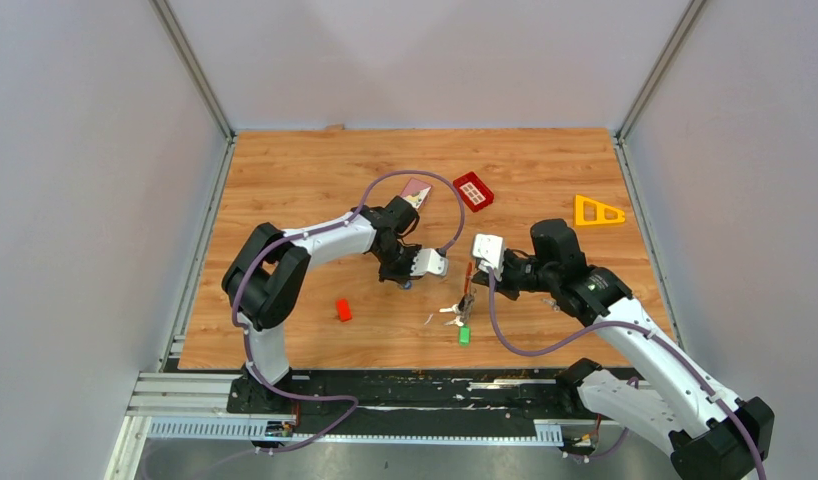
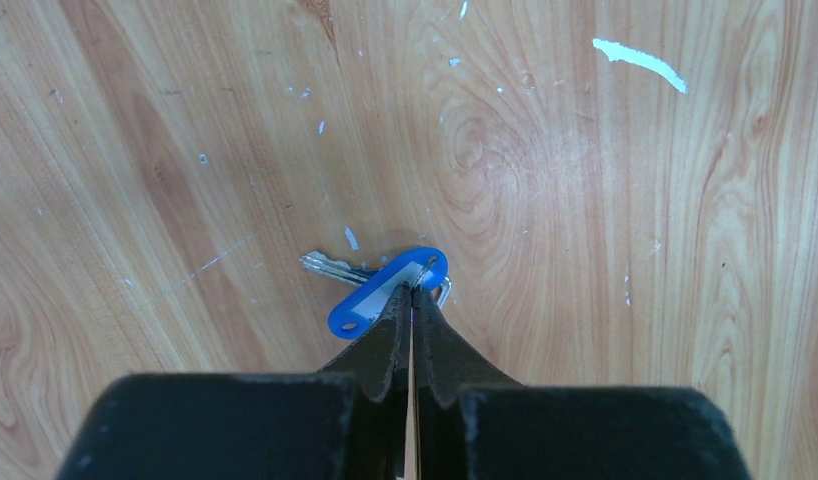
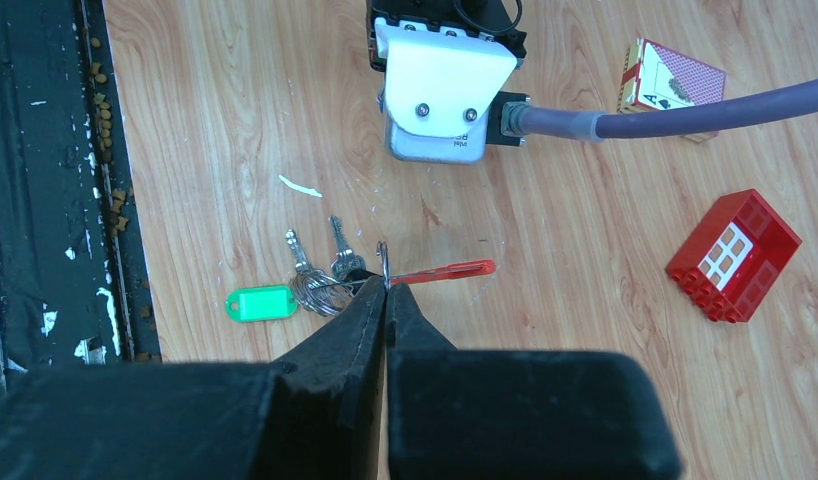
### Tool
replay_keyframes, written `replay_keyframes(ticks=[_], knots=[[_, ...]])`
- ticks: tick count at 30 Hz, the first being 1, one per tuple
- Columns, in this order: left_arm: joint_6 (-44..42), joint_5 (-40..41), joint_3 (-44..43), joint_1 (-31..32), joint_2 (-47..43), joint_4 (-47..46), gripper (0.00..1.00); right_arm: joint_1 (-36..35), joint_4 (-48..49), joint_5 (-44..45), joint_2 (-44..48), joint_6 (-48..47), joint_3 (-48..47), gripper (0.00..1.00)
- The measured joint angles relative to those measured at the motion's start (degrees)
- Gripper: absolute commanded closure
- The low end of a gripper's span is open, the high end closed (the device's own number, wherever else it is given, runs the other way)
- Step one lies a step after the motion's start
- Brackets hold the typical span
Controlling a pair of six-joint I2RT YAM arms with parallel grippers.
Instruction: Put the keys on the keyring
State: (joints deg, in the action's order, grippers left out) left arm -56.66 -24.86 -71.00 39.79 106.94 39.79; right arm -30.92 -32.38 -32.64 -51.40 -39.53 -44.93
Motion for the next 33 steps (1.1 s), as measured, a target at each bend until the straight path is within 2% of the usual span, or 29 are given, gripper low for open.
replay_keyframes(ticks=[6,15,23,33], knots=[[-0.02,-0.44,-0.42,0.0,0.0,1.44,1.0,0.0,0.0,0.0,-0.02,-0.02,0.0,1.0],[-0.15,-1.09,-0.42,0.09,0.0,2.69,0.88,0.0,0.0,0.02,-0.28,-0.07,0.0,1.0],[-0.28,-0.98,-0.31,1.11,0.0,3.34,0.82,0.0,-0.02,0.02,-0.37,-0.22,0.0,1.0],[-0.7,-0.98,0.15,1.4,-0.13,4.09,0.81,0.0,0.0,0.02,-0.39,-0.22,0.0,1.0]])
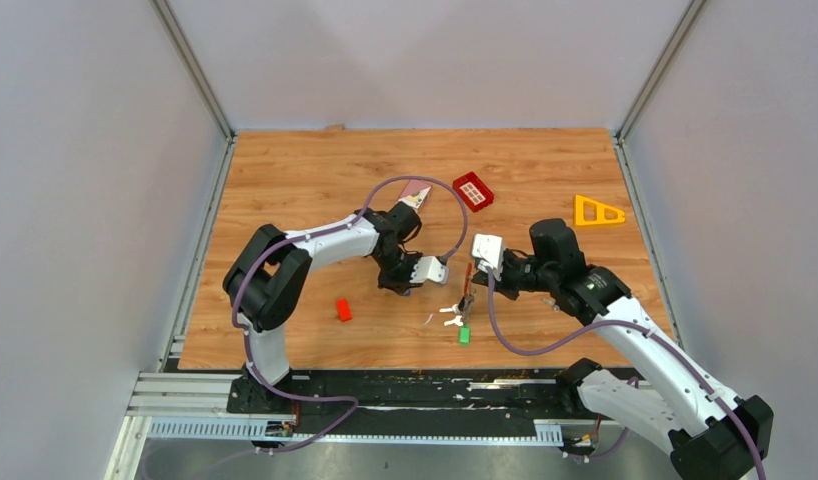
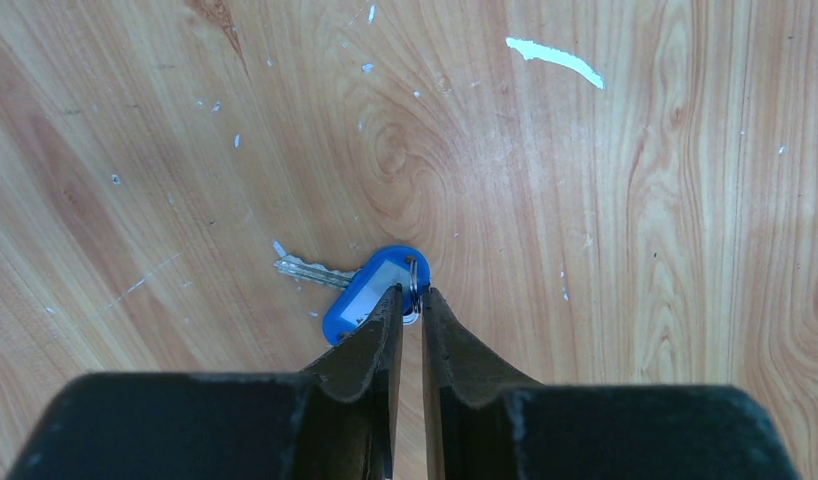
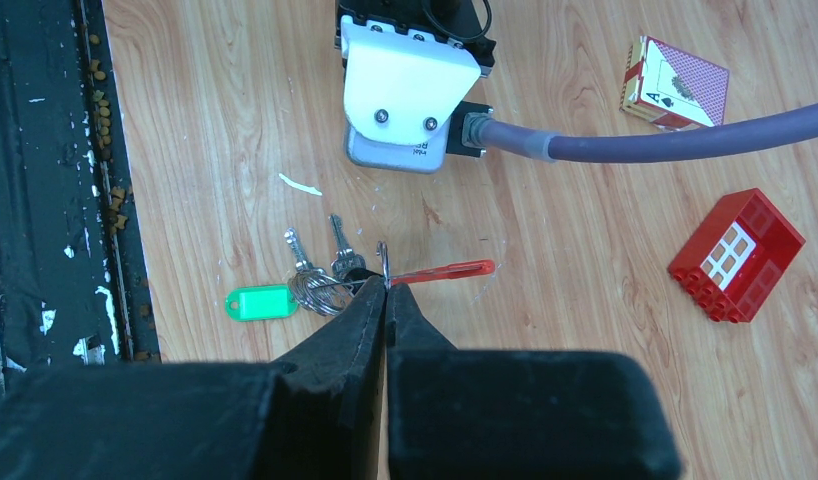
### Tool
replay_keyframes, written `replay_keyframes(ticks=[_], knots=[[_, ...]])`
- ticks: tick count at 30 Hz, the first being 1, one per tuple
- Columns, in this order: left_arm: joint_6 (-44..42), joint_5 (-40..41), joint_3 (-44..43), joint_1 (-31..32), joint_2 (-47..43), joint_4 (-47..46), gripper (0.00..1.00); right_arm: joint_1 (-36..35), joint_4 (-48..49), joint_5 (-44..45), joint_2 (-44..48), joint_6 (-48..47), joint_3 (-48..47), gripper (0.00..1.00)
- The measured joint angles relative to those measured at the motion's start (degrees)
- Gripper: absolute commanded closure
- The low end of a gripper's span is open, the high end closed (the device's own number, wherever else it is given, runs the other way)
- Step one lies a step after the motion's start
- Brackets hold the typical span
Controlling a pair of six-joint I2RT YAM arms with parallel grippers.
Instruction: Put the keys on the keyring
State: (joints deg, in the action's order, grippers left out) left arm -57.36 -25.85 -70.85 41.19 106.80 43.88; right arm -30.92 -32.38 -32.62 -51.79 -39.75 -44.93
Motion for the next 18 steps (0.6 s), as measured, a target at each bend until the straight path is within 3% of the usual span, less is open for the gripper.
replay_keyframes(ticks=[6,14,18], knots=[[0.02,0.17,0.02,0.22,0.0,-0.13,0.85,0.0,0.0,0.0,-0.22,-0.02,0.0,1.0],[0.39,0.48,0.02,0.37,0.0,-0.57,1.0,0.0,-0.04,0.0,-0.35,-0.02,0.0,1.0],[0.48,0.44,0.02,0.37,0.0,-0.68,1.0,0.0,-0.04,0.0,-0.35,-0.02,0.0,1.0]])
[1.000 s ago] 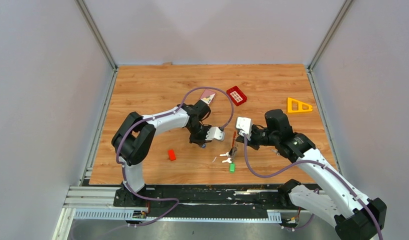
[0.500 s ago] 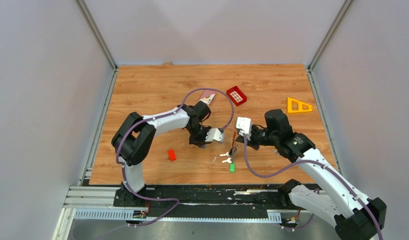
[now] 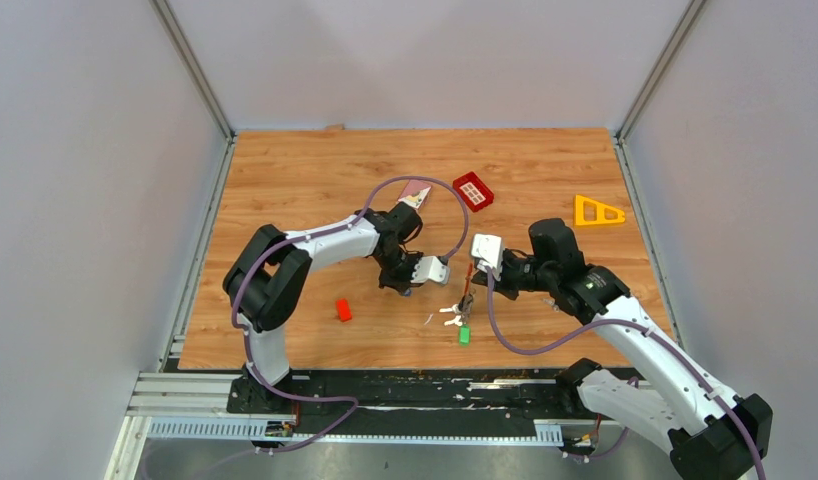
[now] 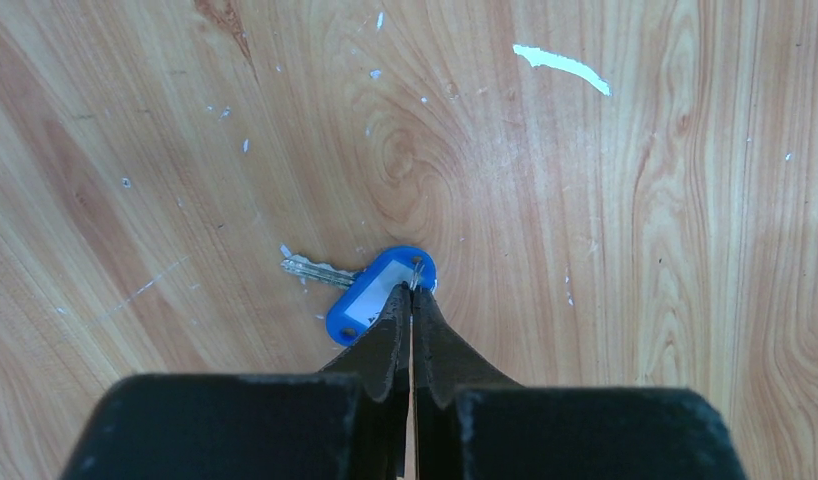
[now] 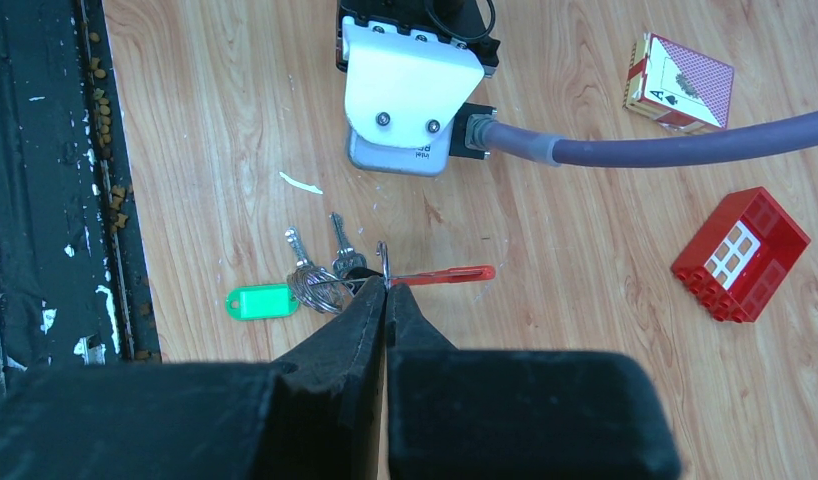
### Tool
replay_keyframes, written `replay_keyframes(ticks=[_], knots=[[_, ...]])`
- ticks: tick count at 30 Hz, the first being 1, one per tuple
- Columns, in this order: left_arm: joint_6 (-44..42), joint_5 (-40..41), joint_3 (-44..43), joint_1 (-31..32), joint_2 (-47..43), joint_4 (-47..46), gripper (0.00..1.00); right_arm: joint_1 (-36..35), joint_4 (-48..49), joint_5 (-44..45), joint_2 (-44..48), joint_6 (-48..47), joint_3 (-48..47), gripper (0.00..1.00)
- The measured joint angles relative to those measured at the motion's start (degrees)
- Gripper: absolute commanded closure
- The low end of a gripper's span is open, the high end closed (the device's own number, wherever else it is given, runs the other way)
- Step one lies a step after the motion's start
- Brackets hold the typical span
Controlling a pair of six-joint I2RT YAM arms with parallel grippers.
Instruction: Put the keys on the keyring
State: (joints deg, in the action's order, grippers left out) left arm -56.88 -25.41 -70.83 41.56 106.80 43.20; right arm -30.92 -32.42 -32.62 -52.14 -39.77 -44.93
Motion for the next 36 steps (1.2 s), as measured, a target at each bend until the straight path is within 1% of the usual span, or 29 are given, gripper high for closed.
replay_keyframes(ticks=[4,6,12,13,17,21,25,31,36], knots=[[0.0,-0.09,0.42,-0.04,-0.74,-0.5,1.0,0.0,-0.02,-0.02,0.0,0.0,0.0,1.0],[0.04,-0.74,1.7,-0.31,-2.51,-1.07,1.0,0.0,-0.17,-0.07,0.0,0.0,0.0,1.0],[1.64,-4.02,6.01,-1.18,-13.0,-3.65,1.0,0.0,-1.16,-1.42,0.04,0.02,-0.07,1.0],[2.56,-4.68,7.02,-1.25,-16.02,-4.87,1.0,0.0,-1.31,-1.7,0.04,0.02,-0.13,1.0],[5.4,-6.1,8.33,-1.25,-22.62,-7.76,1.0,0.0,-1.6,-3.41,0.07,0.02,-0.94,1.0],[8.48,-6.8,8.48,-1.25,-26.45,-10.75,1.0,0.0,-1.73,-5.66,-0.11,-0.2,-2.86,1.0],[10.8,-8.17,11.02,-1.2,-30.86,-15.04,1.0,-0.02,-1.18,-8.72,-1.27,-0.09,-4.9,1.0],[10.78,-8.74,13.94,0.31,-37.62,-19.43,1.0,-0.13,0.39,-12.11,-5.31,2.03,-5.18,1.0],[11.89,-7.8,13.92,2.05,-40.61,-21.46,1.0,-0.66,3.32,-11.96,-6.91,5.33,-5.01,1.0]])
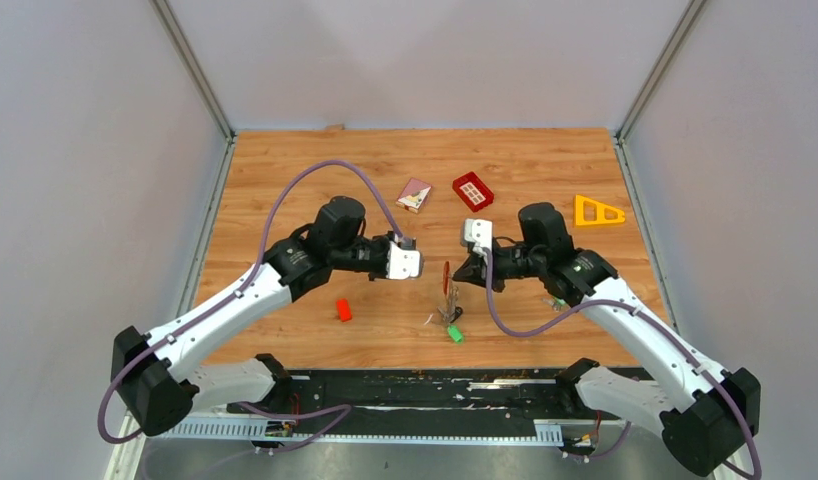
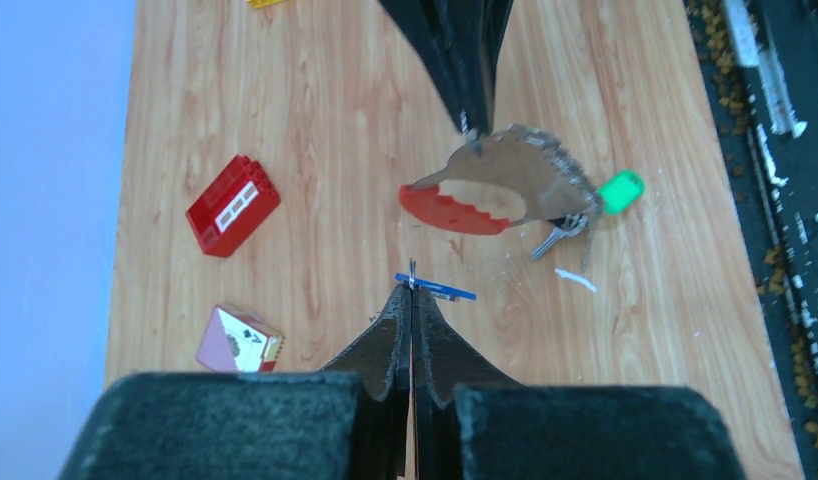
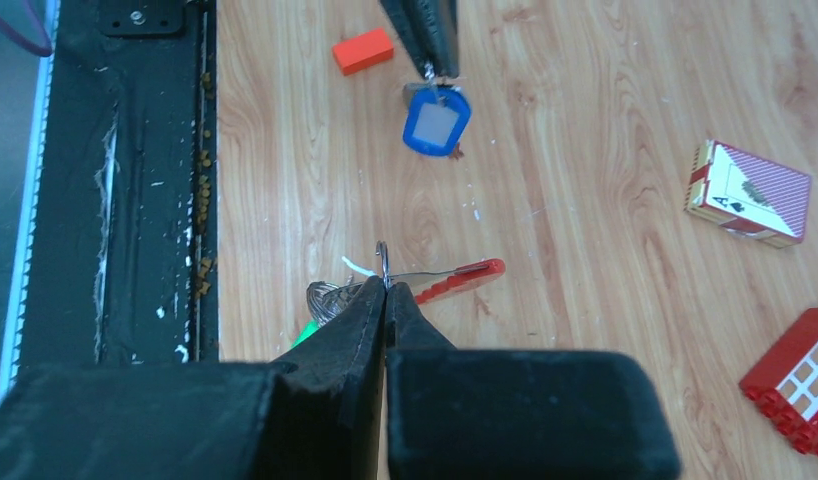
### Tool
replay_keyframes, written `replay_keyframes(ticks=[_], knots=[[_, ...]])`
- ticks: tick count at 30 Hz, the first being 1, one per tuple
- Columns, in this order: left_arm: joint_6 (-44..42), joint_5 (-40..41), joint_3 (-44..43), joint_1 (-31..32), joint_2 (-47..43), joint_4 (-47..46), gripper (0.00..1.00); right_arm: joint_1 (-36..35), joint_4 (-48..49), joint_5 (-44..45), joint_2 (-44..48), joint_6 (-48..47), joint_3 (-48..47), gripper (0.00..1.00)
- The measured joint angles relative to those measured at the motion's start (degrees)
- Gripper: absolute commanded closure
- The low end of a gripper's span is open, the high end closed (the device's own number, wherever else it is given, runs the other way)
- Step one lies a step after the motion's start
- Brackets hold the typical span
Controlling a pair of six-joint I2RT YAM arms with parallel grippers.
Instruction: Put the keys on the keyring
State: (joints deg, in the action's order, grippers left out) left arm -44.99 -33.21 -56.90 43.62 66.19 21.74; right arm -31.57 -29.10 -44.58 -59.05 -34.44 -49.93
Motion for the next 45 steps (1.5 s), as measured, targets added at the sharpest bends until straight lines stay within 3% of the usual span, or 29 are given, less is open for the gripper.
replay_keyframes(ticks=[17,25,36,45], knots=[[26.43,-7.15,0.0,0.66,2.43,-6.47,1.0,-7.23,17.31,19.56,1.16,0.46,6.73,1.0],[37.33,-7.17,-0.07,0.66,7.69,-11.5,1.0,-8.66,20.06,24.59,1.62,0.26,7.04,1.0],[38.45,-6.1,-2.67,0.66,9.2,-9.7,1.0,-8.74,20.06,25.18,3.23,-0.17,7.96,1.0],[30.12,-3.76,-11.26,0.37,8.26,3.78,1.0,-8.74,19.82,24.94,3.89,-1.38,7.96,1.0]])
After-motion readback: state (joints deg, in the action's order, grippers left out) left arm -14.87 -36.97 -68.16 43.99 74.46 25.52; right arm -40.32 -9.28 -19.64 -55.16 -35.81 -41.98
